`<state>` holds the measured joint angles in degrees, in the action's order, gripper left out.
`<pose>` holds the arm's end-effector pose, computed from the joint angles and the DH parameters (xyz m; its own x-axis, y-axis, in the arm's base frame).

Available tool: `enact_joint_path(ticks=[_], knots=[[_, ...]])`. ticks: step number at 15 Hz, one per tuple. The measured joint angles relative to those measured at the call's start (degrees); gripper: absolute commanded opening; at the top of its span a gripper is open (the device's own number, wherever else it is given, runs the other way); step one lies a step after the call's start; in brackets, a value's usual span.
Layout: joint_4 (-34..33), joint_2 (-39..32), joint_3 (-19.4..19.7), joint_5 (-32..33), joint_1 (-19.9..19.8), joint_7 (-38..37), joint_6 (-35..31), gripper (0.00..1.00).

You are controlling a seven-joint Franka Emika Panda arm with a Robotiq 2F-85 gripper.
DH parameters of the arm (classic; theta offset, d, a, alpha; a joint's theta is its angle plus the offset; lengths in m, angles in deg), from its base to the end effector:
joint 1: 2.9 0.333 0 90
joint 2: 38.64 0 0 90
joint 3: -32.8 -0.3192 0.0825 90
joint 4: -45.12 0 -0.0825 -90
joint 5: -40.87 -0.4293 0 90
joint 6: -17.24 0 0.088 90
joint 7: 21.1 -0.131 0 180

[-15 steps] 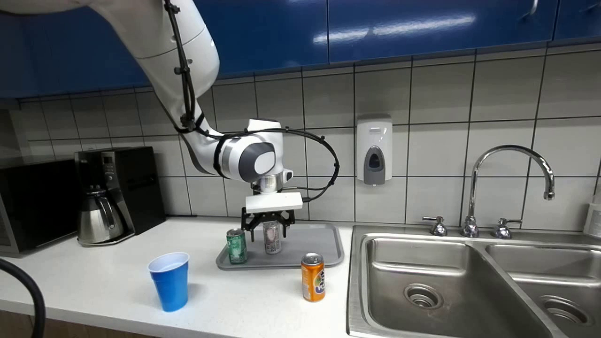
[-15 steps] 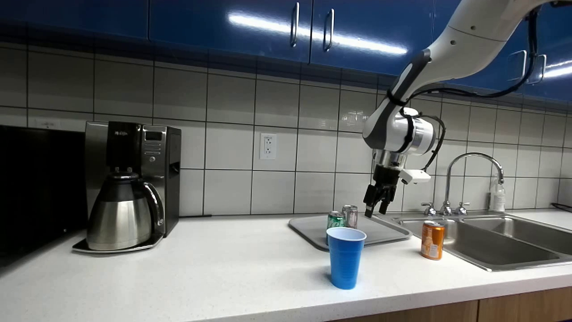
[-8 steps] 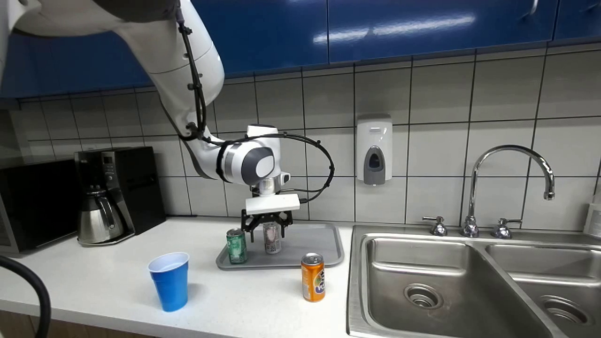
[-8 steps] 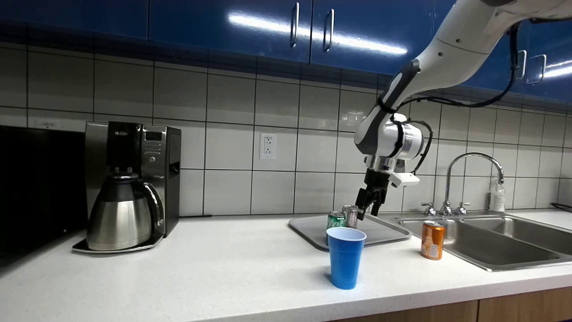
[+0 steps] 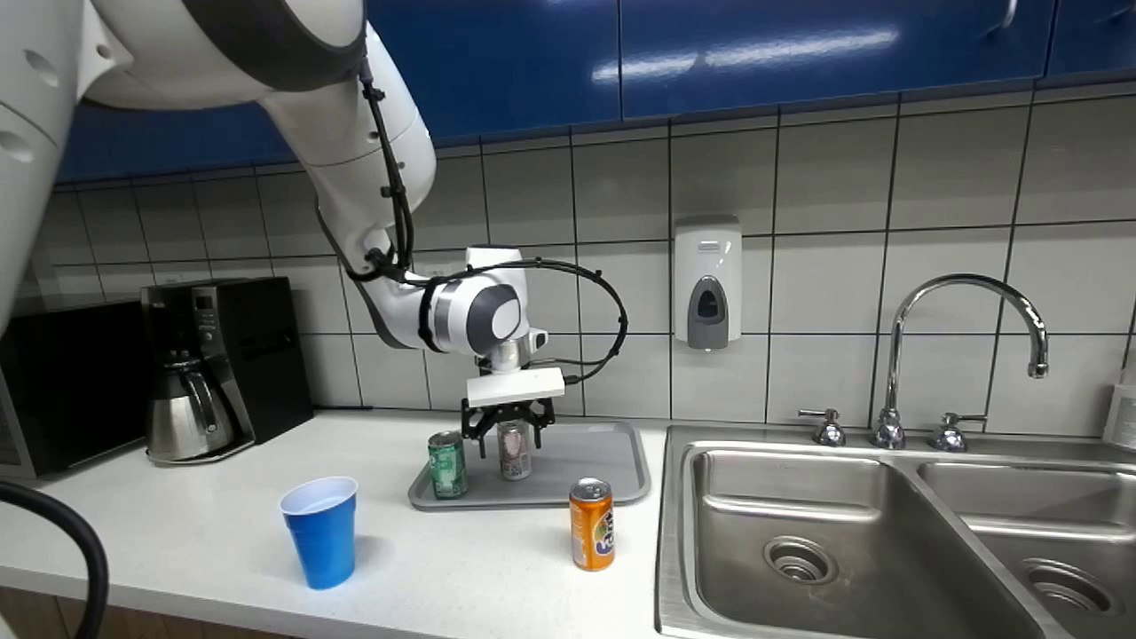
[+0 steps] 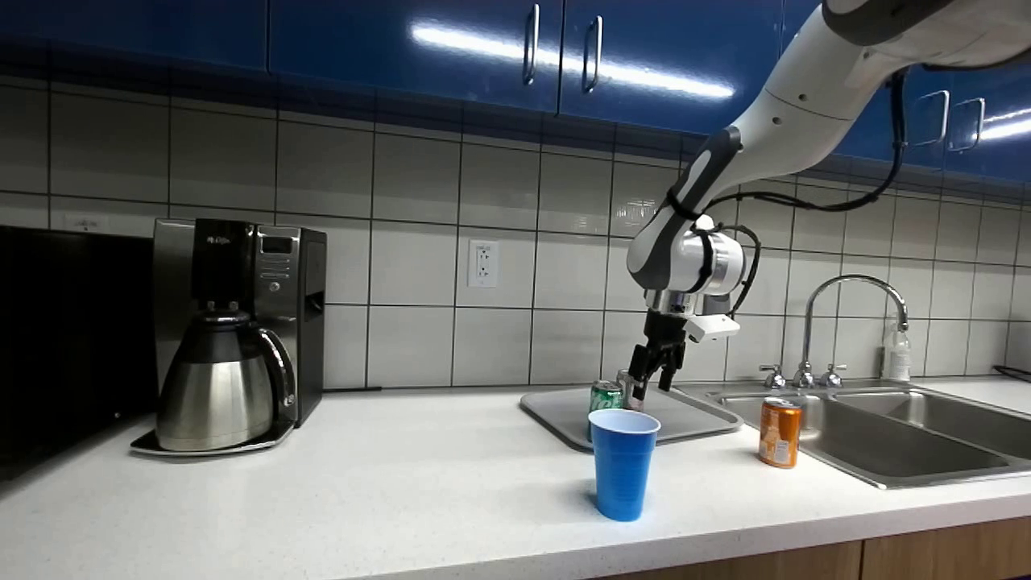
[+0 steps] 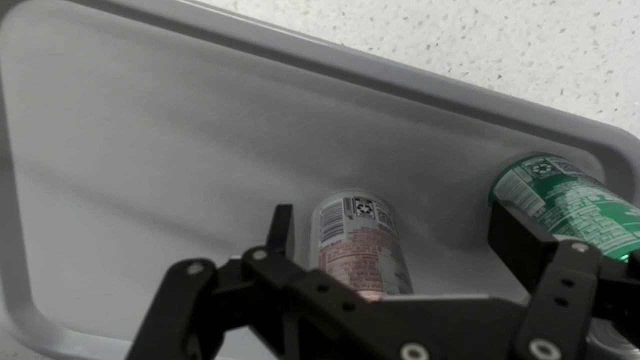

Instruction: Move all the cans from the tray to the counter top

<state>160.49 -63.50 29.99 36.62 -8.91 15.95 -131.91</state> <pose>0.6533 -0.0373 0.1953 0.8528 0.4963 0.1628 0.4972 -0.8668 0.0377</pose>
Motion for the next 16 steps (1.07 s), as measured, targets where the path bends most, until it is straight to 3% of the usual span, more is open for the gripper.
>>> enact_joint_path(ticks=[16], knots=[[-8.13,-5.9,-0.16,2.8,0.79,-3.8,1.06,1.0]])
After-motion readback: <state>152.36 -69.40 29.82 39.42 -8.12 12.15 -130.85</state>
